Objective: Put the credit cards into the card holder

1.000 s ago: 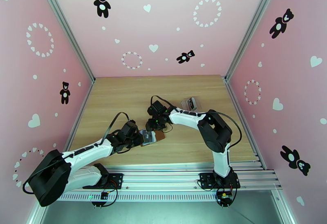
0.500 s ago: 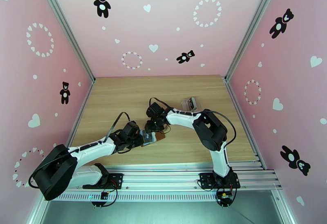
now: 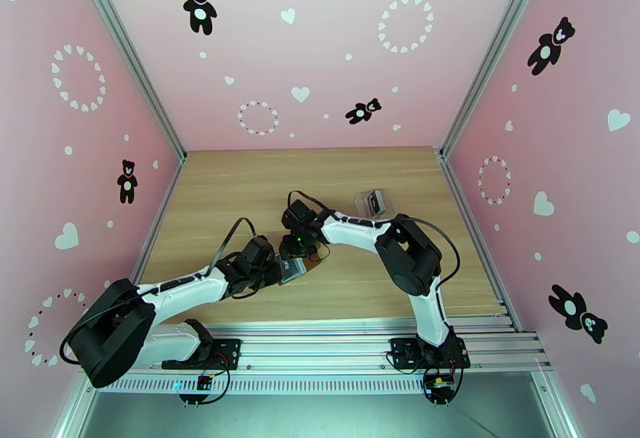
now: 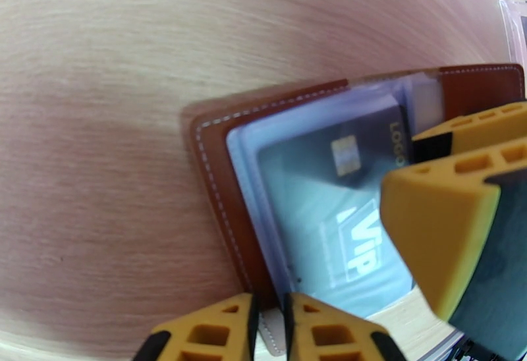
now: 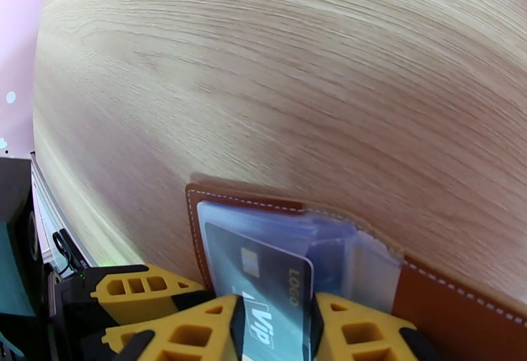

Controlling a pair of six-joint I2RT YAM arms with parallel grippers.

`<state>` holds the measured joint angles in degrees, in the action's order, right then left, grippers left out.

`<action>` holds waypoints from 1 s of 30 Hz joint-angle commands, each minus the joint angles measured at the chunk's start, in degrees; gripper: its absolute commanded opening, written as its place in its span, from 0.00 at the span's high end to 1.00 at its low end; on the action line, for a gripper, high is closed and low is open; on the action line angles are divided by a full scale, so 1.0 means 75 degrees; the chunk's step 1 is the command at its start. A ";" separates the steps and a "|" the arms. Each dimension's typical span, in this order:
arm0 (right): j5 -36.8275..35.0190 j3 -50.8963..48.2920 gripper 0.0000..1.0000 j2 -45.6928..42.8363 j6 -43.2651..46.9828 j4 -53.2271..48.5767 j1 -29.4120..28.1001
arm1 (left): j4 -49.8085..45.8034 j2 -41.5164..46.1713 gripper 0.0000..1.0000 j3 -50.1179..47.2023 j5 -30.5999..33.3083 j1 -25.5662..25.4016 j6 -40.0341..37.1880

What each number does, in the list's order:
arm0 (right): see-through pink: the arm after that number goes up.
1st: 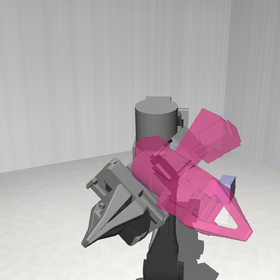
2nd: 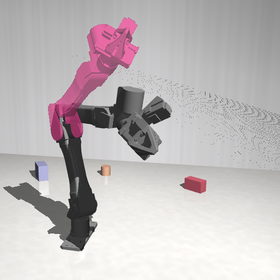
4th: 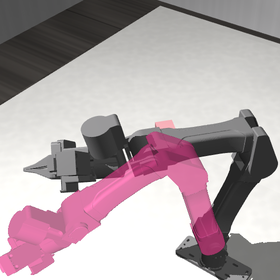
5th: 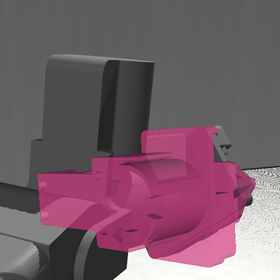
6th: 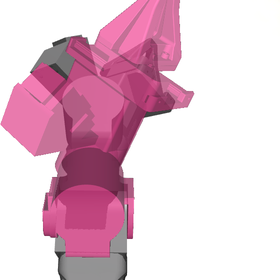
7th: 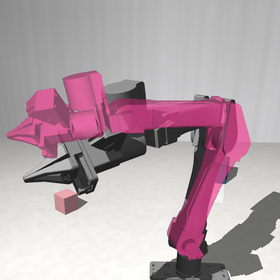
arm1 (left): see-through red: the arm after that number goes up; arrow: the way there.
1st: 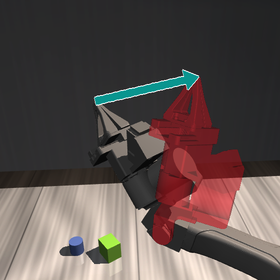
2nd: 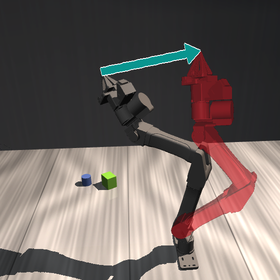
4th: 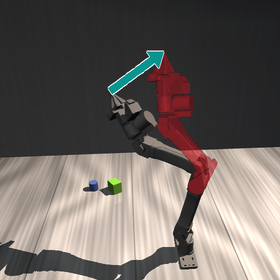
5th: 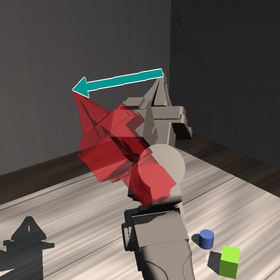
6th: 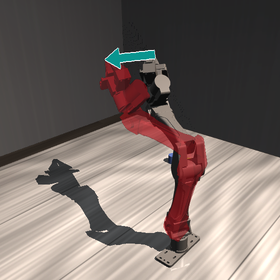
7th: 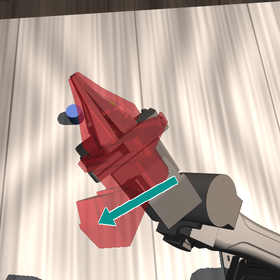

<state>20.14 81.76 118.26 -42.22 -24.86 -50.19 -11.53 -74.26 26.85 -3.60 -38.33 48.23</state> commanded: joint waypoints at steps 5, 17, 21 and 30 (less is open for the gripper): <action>-0.0154 0.0212 0.65 0.0041 0.0095 -0.0542 -0.0175 | 0.0034 -0.0020 0.81 0.0065 0.0094 0.0054 -0.0072; -0.0597 -0.0234 0.67 -0.0841 0.0570 -0.0842 0.0054 | -0.0722 0.1384 0.74 -0.0251 0.0310 0.0053 -0.0001; -0.0280 -0.0341 0.84 -0.0682 0.0543 -0.0651 0.0048 | -0.0695 0.1501 0.74 -0.0334 0.0264 0.0052 0.0060; -0.0274 -0.0562 0.97 -0.0528 0.0549 -0.0574 0.0056 | -0.0678 0.1497 0.74 -0.0369 0.0258 0.0058 0.0062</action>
<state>17.54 78.48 113.51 -38.41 -28.95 -49.80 -15.92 -63.57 24.88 -2.46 -38.33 48.27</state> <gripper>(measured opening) 0.065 0.257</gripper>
